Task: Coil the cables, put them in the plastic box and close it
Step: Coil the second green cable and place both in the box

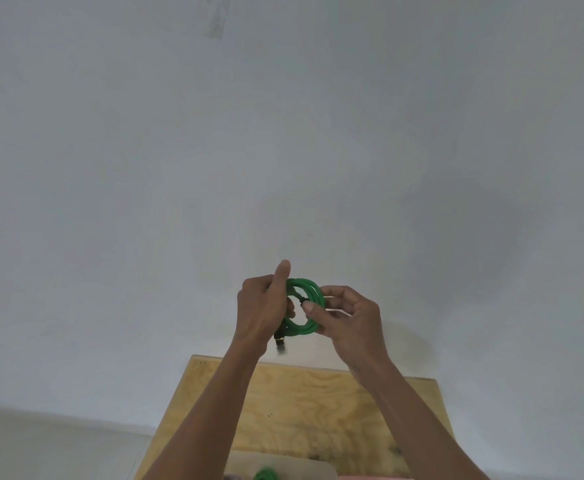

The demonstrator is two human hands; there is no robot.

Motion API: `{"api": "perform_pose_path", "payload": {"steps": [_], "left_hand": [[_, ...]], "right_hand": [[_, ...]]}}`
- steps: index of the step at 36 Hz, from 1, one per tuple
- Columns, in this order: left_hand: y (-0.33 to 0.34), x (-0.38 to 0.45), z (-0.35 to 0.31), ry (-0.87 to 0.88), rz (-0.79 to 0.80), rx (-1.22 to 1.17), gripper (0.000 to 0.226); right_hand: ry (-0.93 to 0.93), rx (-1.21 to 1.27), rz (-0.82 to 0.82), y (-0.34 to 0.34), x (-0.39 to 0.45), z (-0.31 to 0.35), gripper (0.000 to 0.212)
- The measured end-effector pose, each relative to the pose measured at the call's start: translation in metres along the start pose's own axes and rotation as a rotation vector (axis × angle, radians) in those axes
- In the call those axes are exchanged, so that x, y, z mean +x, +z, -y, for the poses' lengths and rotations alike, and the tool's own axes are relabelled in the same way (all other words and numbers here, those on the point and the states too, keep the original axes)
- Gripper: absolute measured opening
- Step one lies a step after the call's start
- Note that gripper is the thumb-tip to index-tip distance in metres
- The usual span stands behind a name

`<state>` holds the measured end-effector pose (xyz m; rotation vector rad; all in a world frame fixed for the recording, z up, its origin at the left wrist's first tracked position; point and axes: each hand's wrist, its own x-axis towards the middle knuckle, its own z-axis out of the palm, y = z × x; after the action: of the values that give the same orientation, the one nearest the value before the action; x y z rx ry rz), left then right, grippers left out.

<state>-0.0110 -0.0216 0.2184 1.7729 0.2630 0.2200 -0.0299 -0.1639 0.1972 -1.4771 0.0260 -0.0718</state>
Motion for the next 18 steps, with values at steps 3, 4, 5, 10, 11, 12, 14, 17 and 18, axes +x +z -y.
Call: {"api": "perform_pose_path", "payload": {"steps": [3,4,5,10,11,12,14,17,18], "left_hand": [[-0.003,0.001,0.006,-0.032,0.064,-0.028,0.054],[-0.004,0.002,0.009,-0.035,0.079,-0.026,0.052],[-0.005,0.001,0.011,-0.039,0.096,-0.030,0.049],[-0.011,-0.001,0.022,-0.088,0.203,-0.116,0.029],[-0.013,-0.002,0.023,-0.073,0.223,-0.109,0.026],[-0.014,-0.003,0.025,-0.049,0.240,-0.098,0.023],[-0.018,-0.005,0.028,-0.007,0.252,-0.065,0.019],[-0.022,-0.003,0.036,0.026,0.253,0.018,0.014],[-0.022,-0.001,0.038,0.034,0.258,0.042,0.013]], "right_hand": [[0.007,-0.002,-0.039,0.001,0.000,-0.004,0.027],[0.011,-0.003,-0.045,0.001,-0.001,-0.005,0.027],[0.015,-0.003,-0.050,0.002,-0.001,-0.007,0.028],[0.040,0.015,-0.073,0.006,-0.003,-0.013,0.028],[0.046,0.015,-0.073,0.006,-0.003,-0.014,0.029],[0.050,0.012,-0.068,0.007,-0.004,-0.016,0.030],[0.050,-0.014,-0.040,0.010,-0.005,-0.019,0.032],[0.052,-0.099,0.006,0.015,-0.005,-0.023,0.036],[0.062,-0.110,0.015,0.016,-0.004,-0.023,0.035]]}}
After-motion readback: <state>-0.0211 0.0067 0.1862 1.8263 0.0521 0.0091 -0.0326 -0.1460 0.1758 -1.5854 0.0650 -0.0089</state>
